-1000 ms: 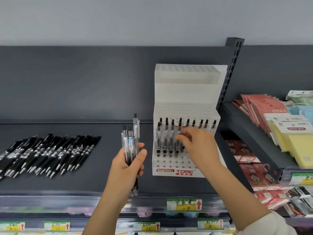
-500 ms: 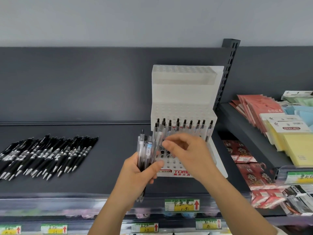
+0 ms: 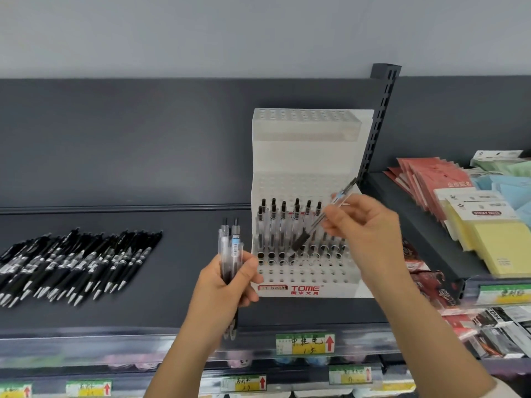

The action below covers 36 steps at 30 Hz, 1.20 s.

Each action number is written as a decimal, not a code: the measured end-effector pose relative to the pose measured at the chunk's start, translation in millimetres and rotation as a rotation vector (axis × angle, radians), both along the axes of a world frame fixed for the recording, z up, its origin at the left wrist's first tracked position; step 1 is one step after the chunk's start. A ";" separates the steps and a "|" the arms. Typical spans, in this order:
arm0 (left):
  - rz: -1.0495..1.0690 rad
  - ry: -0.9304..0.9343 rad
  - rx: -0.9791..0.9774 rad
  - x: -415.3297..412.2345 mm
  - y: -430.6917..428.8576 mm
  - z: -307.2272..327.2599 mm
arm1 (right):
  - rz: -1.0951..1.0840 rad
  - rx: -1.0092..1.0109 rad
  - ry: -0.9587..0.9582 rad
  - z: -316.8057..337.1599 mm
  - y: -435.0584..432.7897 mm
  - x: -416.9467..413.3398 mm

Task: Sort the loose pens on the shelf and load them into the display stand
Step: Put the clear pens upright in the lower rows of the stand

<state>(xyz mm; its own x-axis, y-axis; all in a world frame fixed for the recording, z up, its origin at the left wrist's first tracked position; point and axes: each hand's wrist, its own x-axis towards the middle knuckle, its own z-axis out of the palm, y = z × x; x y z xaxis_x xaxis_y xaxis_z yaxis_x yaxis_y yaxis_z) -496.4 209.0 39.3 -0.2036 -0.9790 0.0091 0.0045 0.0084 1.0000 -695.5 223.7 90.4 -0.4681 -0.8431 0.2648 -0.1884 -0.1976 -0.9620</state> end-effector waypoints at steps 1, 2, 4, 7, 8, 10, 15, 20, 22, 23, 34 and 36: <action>0.025 -0.004 -0.018 1.1 -0.8 -0.4 | -0.067 -0.023 0.072 -0.2 -1.6 -3.6; 0.046 -0.002 -0.028 1.6 -1.5 -0.5 | -0.112 -0.035 0.137 -1.2 -3.5 -6.0; 0.074 0.010 -0.031 1.1 -2.3 -0.4 | -0.155 -0.040 0.253 -4.2 -6.5 -6.7; 0.092 0.030 -0.016 0.3 -2.6 -0.8 | -0.158 -0.039 0.373 -8.4 -10.4 -3.1; 0.098 0.031 -0.008 0.4 -2.5 -1.0 | -0.157 -0.033 0.405 -10.1 -12.0 -2.0; 0.110 0.021 -0.001 1.3 -2.8 -2.9 | -0.149 0.000 0.469 -13.8 -15.0 0.4; 0.125 0.047 0.024 3.3 -2.4 -3.1 | -0.097 0.129 0.602 -24.6 -20.5 4.0; 0.108 0.100 0.018 2.1 1.0 -0.4 | -0.069 0.258 0.712 -29.3 -24.9 5.6; 0.098 0.127 0.031 1.3 1.4 1.1 | -0.081 0.274 0.710 -29.9 -25.4 6.5; 0.094 0.142 0.039 1.1 1.2 1.8 | -0.087 0.279 0.709 -29.8 -25.6 6.8; 0.050 0.189 0.068 -4.7 1.5 3.9 | -0.022 0.173 0.551 -23.7 -4.0 13.7; 0.034 0.182 0.063 -7.1 1.9 3.6 | 0.063 0.175 0.499 -20.0 2.8 21.7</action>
